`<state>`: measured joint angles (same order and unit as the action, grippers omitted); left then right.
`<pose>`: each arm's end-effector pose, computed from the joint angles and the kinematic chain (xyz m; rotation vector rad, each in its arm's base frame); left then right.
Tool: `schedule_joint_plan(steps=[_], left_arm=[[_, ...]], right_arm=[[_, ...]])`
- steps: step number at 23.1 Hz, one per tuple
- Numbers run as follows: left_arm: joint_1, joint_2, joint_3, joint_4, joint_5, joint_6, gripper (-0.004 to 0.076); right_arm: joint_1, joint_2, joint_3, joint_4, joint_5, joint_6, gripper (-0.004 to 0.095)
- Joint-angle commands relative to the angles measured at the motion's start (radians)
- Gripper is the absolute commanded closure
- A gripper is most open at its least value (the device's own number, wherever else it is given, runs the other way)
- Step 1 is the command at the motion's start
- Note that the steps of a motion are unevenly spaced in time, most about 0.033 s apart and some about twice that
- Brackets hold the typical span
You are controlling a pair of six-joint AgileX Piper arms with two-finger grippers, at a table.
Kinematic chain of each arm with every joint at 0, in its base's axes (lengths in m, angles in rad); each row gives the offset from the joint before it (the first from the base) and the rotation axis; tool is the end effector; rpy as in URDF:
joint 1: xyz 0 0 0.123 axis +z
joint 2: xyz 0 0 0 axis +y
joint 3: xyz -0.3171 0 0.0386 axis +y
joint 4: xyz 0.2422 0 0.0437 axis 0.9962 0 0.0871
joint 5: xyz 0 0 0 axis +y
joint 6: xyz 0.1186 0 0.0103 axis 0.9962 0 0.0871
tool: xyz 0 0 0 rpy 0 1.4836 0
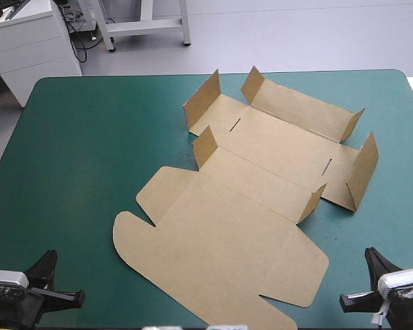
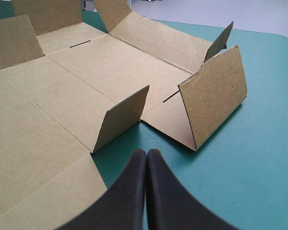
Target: Fold the box
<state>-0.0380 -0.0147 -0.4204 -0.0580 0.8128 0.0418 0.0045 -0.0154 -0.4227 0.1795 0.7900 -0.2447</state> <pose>-0.0026 -0.0049 0.2646 0.0663 1.8595 -0.0642 -0.0027 0.0151 0.2690 -0.2007 1.8144 0.0363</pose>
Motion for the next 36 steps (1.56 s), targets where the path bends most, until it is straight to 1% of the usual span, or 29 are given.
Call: schedule_joint_plan(steps=[1,16,18,19,20,22,23,24,25,26,27,29,33,34,35,36], left_arm=[[-0.006,-0.017,-0.018,-0.010,-0.075,-0.007,0.0756],[-0.006,-0.017,-0.018,-0.010,-0.075,-0.009,0.0756],[-0.006,-0.017,-0.018,-0.008,-0.075,-0.011,0.0756],[-0.006,-0.017,-0.018,-0.008,-0.075,-0.011,0.0756],[-0.006,-0.017,-0.018,-0.008,-0.075,-0.011,0.0756],[-0.006,-0.017,-0.018,-0.008,-0.075,-0.011,0.0756],[-0.006,-0.017,-0.018,-0.008,-0.075,-0.011,0.0756],[-0.006,-0.017,-0.018,-0.008,-0.075,-0.011,0.0756],[-0.006,-0.017,-0.018,-0.008,-0.075,-0.011,0.0756],[-0.006,-0.017,-0.018,-0.008,-0.075,-0.011,0.0756],[-0.006,-0.017,-0.018,-0.008,-0.075,-0.011,0.0756],[-0.006,-0.017,-0.018,-0.008,-0.075,-0.011,0.0756],[-0.006,-0.017,-0.018,-0.008,-0.075,-0.011,0.0756],[-0.006,-0.017,-0.018,-0.008,-0.075,-0.011,0.0756],[-0.006,-0.017,-0.018,-0.008,-0.075,-0.011,0.0756],[-0.006,-0.017,-0.018,-0.008,-0.075,-0.011,0.0756]], right_arm=[[0.001,-0.027,-0.023,0.006,-0.077,-0.006,0.0931],[0.001,-0.027,-0.023,0.006,-0.077,-0.006,0.0929],[0.001,-0.027,-0.023,0.006,-0.077,-0.006,0.0914],[0.001,-0.027,-0.023,0.008,-0.077,-0.006,0.0871],[0.001,-0.027,-0.023,0.008,-0.077,-0.008,0.0807],[0.001,-0.027,-0.023,0.008,-0.077,-0.008,0.0609],[0.001,-0.027,-0.023,0.008,-0.077,-0.008,0.0489],[0.001,-0.027,-0.023,0.006,-0.077,-0.003,0.0391],[0.001,-0.027,-0.023,0.002,-0.077,0.001,0.0321],[0.001,-0.027,-0.023,0.002,-0.077,0.003,0.0277],[0.001,-0.026,-0.023,0.002,-0.077,0.003,0.0238],[0.001,-0.023,-0.023,0.002,-0.077,0.003,0.0203],[0.001,0.026,-0.028,0.002,-0.060,0.003,0.0203],[0.001,0.052,-0.043,0.000,-0.043,0.027,0.0203],[0.001,0.095,-0.074,0.000,-0.026,0.097,0.0203],[0.001,0.121,-0.095,0.004,-0.019,0.134,0.0203]])
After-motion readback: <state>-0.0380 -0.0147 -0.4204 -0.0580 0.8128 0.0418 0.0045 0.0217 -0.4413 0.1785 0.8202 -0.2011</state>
